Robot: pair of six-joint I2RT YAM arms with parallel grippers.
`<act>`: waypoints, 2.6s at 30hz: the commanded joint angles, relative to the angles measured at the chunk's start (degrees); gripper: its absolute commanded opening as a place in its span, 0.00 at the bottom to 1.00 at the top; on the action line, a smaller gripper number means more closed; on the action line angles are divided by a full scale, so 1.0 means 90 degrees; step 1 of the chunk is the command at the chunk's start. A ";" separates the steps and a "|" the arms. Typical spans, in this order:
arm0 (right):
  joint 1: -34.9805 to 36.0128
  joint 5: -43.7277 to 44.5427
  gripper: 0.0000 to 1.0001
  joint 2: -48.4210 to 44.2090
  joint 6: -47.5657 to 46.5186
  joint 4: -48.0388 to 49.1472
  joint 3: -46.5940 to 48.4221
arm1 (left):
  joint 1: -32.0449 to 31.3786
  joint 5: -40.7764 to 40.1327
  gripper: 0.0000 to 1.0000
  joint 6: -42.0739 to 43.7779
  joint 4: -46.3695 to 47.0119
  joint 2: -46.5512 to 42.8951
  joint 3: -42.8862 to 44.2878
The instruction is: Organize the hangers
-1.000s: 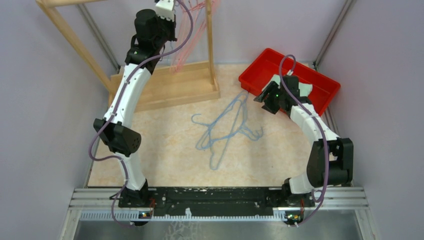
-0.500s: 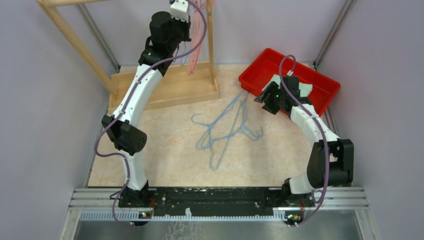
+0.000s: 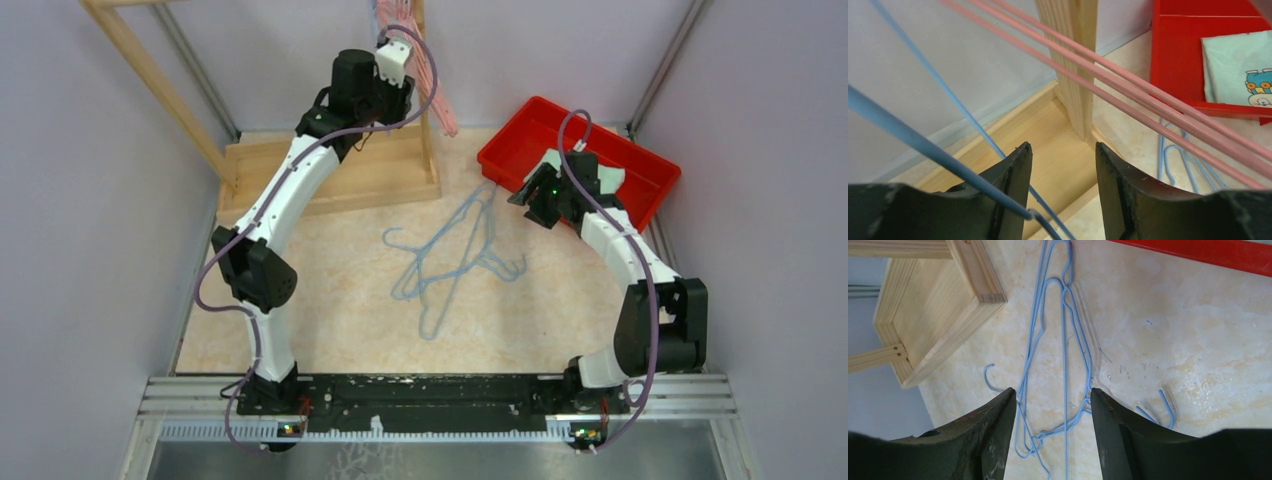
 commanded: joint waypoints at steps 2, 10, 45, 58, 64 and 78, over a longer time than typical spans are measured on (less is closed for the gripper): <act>-0.0074 -0.0056 0.57 -0.0197 -0.0056 0.0304 -0.0048 | -0.0038 0.0227 0.60 0.0034 -0.0205 -0.0537 -0.0051; -0.0074 -0.0082 0.57 -0.0255 -0.0046 0.0331 -0.0130 | -0.0034 0.0305 0.72 -0.0055 -0.0308 -0.1128 -0.0278; 0.1009 0.0684 0.51 0.0853 -0.1277 -0.0474 0.0558 | -0.0035 0.1176 0.88 -0.1061 -0.0793 -0.5102 -0.3960; 0.1735 0.0378 0.43 0.2116 -0.1498 -0.0660 0.1334 | -0.0042 0.1840 0.82 -0.1717 -0.0215 -0.5929 -0.6008; 0.1753 0.0571 0.43 0.1958 -0.1576 -0.0705 0.1291 | -0.0121 0.2493 0.76 -0.2649 0.0121 -0.6018 -0.7191; 0.1753 0.0614 0.44 0.1627 -0.1639 -0.0626 0.0916 | -0.1596 0.0882 0.69 -0.4324 0.1863 -0.3844 -0.8365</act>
